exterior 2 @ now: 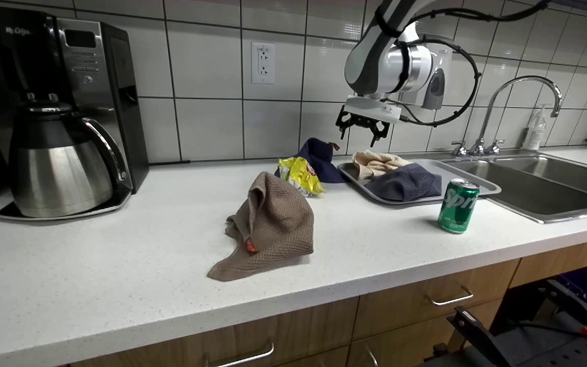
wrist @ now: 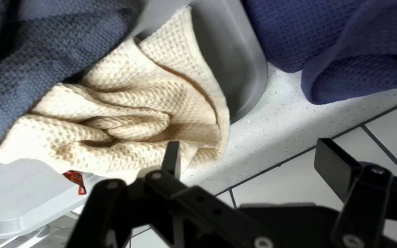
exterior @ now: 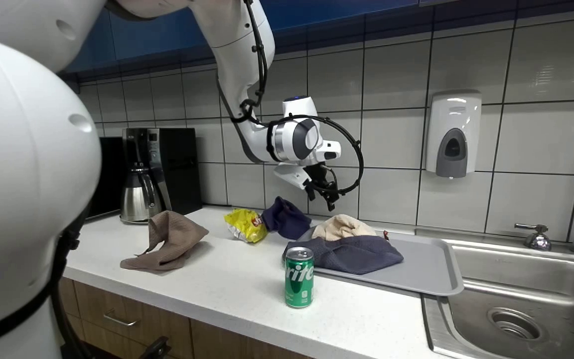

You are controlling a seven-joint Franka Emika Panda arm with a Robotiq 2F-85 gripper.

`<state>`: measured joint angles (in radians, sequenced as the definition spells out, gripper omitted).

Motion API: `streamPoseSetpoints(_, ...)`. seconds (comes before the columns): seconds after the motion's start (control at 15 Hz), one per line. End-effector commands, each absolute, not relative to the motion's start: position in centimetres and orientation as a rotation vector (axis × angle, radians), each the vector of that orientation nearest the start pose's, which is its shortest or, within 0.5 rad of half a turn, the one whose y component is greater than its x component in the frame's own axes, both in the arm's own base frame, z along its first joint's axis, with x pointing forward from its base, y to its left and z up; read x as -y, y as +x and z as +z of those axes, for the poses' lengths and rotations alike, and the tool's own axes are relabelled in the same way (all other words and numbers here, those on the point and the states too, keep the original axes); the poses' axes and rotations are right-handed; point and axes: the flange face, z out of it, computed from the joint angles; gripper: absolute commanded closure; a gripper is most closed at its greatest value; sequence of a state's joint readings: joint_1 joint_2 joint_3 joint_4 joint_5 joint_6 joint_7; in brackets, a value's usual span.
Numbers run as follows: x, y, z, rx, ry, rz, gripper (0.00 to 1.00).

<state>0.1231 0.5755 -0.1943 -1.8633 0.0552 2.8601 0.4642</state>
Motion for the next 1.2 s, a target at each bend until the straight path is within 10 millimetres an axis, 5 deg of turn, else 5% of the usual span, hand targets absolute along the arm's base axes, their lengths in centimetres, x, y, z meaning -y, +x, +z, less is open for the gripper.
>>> streamPoseSetpoints(0.0,5.8,66.8,26.4,-0.871,-2.941,-0.632,0.00)
streamPoseSetpoints(1.13,11.9,66.7,23.6,-1.027,-2.978,-0.551,0.00)
